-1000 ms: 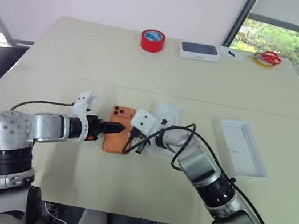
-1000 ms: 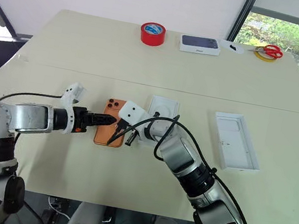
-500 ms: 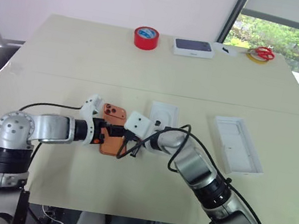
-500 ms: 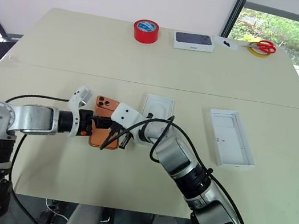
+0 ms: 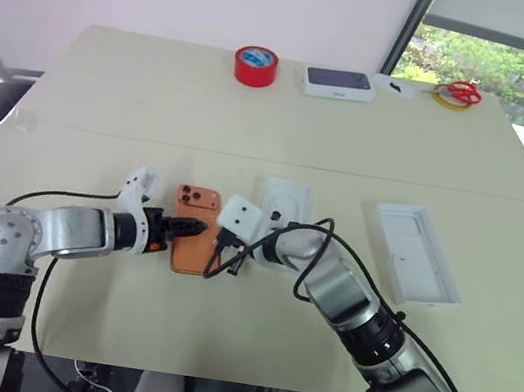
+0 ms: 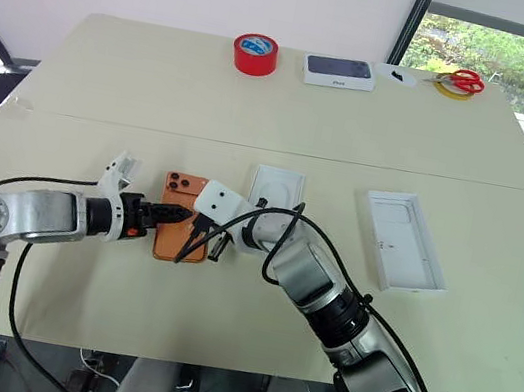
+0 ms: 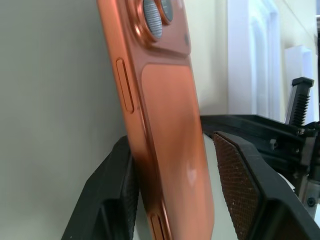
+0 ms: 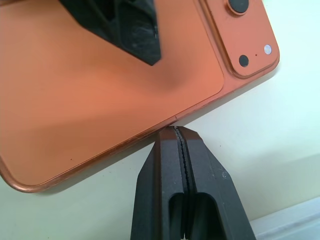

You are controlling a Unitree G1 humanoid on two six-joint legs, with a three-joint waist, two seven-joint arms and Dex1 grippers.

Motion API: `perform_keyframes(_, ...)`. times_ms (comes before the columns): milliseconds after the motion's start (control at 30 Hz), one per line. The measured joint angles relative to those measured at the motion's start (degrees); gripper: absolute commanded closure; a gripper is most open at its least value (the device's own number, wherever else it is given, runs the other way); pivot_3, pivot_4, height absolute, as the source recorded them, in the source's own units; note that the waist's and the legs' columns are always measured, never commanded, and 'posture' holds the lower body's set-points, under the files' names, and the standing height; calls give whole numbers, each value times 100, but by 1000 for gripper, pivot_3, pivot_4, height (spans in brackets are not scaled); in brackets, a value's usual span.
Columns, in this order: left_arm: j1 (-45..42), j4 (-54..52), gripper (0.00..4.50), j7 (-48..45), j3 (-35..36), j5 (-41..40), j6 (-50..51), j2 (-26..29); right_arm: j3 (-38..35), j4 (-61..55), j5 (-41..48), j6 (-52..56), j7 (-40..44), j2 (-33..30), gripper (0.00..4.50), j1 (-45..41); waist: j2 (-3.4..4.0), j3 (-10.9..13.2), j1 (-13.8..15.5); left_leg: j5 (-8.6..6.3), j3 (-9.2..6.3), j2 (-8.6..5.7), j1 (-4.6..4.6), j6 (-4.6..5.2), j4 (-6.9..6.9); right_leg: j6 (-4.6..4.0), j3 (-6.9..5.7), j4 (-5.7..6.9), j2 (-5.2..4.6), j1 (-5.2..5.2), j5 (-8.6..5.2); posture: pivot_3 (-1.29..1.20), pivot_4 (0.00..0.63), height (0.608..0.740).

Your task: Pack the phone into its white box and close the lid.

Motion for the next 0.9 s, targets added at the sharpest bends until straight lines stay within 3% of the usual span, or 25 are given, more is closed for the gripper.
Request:
perform_keyframes(167, 192, 1, 1852, 156, -26, -333, -323, 101, 6, -1, 3, 1, 6, 3, 4500, 1, 0, 0, -3, 0, 0, 0, 6, 0, -6, -1, -1, -11, 0, -1, 0, 0, 150, 730)
perform_keyframes(267, 305, 1, 2761, 269, -41, -482, -531, 128, 12, -1, 2, -5, 7, 3, 4500, 1, 1, 0, -5, 0, 0, 2, 11, 0, -10, -6, -1, -22, 3, -3, 3, 0, 150, 730)
perform_keyframes(400, 377, -108, 4462, 264, -18, -870, -791, 153, -17, 3, 7, -24, 32, -28, 4500, 2, 0, 0, 3, -1, -3, 4, 20, 0, -14, -9, -6, -36, 4, 5, 5, 0, 150, 730)
perform_keyframes(633, 398, -94, 4462, 244, -5, -957, -909, -1, -667, -578, 416, 24, 109, -237, 4500, 68, 4, 5, 50, -1, -4, 2, 2, 1, -20, -12, -11, -54, 5, 0, 8, 0, 150, 730)
perform_keyframes(900, -727, 86, 4462, 255, 92, -897, -933, -736, -2434, -2248, 1541, -460, 745, -1429, 4500, 1203, -11, 11, 185, 10, -11, -9, -40, -12, -12, -5, -18, -71, 7, 6, 11, 0, 150, 730)
